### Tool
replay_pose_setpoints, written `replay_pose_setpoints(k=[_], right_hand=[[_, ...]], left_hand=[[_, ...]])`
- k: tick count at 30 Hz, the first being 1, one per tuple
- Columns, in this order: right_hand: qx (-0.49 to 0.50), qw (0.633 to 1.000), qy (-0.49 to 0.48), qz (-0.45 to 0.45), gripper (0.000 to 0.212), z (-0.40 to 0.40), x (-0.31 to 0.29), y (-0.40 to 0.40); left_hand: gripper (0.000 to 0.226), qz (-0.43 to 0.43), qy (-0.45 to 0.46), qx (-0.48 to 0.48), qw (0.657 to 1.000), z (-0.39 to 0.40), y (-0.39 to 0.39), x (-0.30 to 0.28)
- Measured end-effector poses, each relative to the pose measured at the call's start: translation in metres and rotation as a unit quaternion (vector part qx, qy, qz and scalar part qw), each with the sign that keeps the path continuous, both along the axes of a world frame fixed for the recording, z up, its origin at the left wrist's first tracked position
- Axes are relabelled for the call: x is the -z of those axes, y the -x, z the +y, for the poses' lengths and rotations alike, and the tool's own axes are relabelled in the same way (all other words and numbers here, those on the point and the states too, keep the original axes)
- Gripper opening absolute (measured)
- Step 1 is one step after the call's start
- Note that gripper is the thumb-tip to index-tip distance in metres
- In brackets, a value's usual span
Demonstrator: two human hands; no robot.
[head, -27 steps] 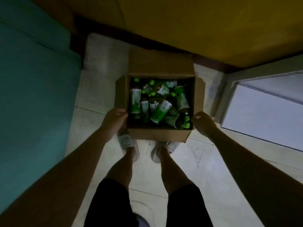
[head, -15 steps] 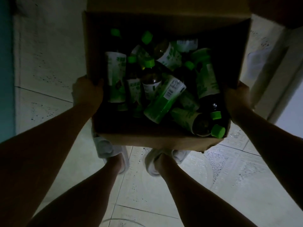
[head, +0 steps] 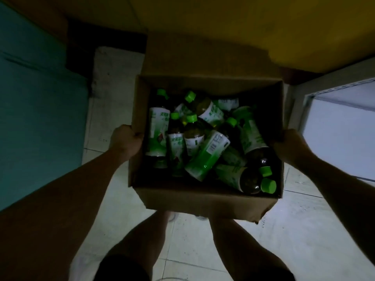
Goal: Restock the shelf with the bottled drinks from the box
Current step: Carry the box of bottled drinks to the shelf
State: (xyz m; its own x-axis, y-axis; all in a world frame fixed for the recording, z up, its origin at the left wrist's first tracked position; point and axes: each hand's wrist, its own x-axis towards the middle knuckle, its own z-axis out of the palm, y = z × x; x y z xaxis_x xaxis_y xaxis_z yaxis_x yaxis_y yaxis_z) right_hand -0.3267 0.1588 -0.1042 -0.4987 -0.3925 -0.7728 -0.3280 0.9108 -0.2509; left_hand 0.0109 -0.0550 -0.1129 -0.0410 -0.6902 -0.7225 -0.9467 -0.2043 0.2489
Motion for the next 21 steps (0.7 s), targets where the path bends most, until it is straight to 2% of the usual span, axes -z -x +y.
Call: replay_pose_setpoints(k=[5,9,12,15,19,21], right_hand=[[0.049,0.998,-0.004,0.027,0.023,0.023,-0.192,-0.026],[0.071,0.997,-0.009,0.013,0.023,0.047,-0.340,-0.034],[0.114,0.993,0.006,0.019,0.020,0.074,-0.414,-0.055],[0.161,0.985,0.017,0.064,0.022,0.107,-0.453,-0.101],[0.174,0.979,0.000,0.104,0.028,0.145,-0.468,-0.176],[0.195,0.974,-0.005,0.112,0.029,0.158,-0.473,-0.203]], left_hand=[[0.044,0.004,0.003,0.073,0.997,-0.010,-0.005,-0.180],[0.040,0.014,0.005,0.193,0.981,-0.024,-0.007,-0.327],[0.032,0.041,0.029,0.244,0.968,-0.021,-0.010,-0.407],[0.016,0.037,0.023,0.282,0.958,-0.002,-0.034,-0.435],[0.027,0.047,0.014,0.335,0.941,0.011,-0.071,-0.418],[0.028,0.056,-0.005,0.332,0.942,0.012,-0.073,-0.415]])
